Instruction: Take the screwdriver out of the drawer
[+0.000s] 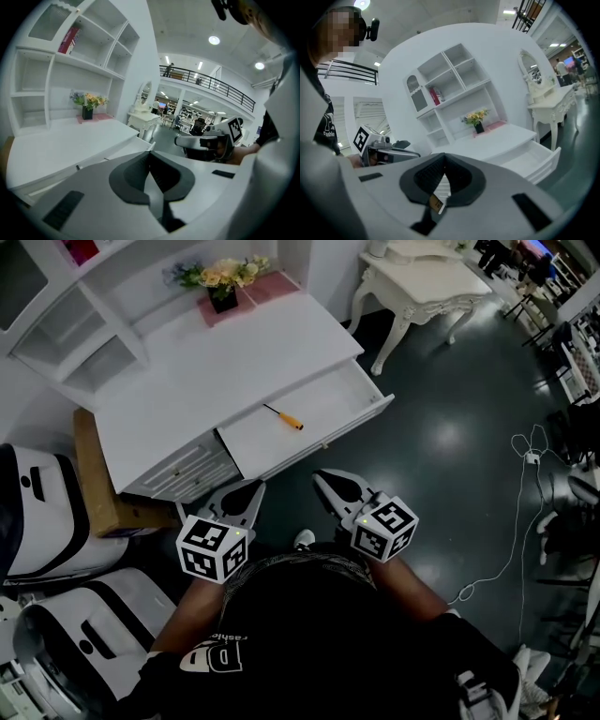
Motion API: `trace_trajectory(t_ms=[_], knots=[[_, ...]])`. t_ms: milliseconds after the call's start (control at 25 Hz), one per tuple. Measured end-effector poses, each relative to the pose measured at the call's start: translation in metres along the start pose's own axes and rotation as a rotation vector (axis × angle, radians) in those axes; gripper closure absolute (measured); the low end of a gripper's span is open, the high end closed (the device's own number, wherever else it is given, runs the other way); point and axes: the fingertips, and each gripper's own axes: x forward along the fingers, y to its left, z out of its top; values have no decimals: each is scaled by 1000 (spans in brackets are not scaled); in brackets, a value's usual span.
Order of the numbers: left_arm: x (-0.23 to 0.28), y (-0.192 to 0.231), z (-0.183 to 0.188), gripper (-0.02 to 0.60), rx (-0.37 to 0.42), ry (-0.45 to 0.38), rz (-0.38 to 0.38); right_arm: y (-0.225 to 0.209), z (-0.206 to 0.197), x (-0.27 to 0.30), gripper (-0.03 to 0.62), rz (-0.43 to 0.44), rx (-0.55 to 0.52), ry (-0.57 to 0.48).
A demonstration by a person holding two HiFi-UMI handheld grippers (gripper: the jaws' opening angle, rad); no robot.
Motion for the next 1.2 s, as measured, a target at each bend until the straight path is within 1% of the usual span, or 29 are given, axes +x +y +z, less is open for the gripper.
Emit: trace_trajectory(t_ms=[200,360,640,880,1000,1200], knots=[[-8,21,-10,568,-16,20,26,4,-5,19,585,13,-5,13],[-7,32,-7,568,-16,35,8,3,-1,31,585,-8,-5,21],[1,61,21,568,24,32,-37,-3,14,51,585,-77,-40,22],[3,94,29,568,47,58,-71,-3,20,76,585,-137,-46,19],[6,109,37,568,59,55,-90,-5,25,89,585,-171,-65,18],[6,132,42,568,95,62,-126,-6,23,109,585,-226,-59,25]])
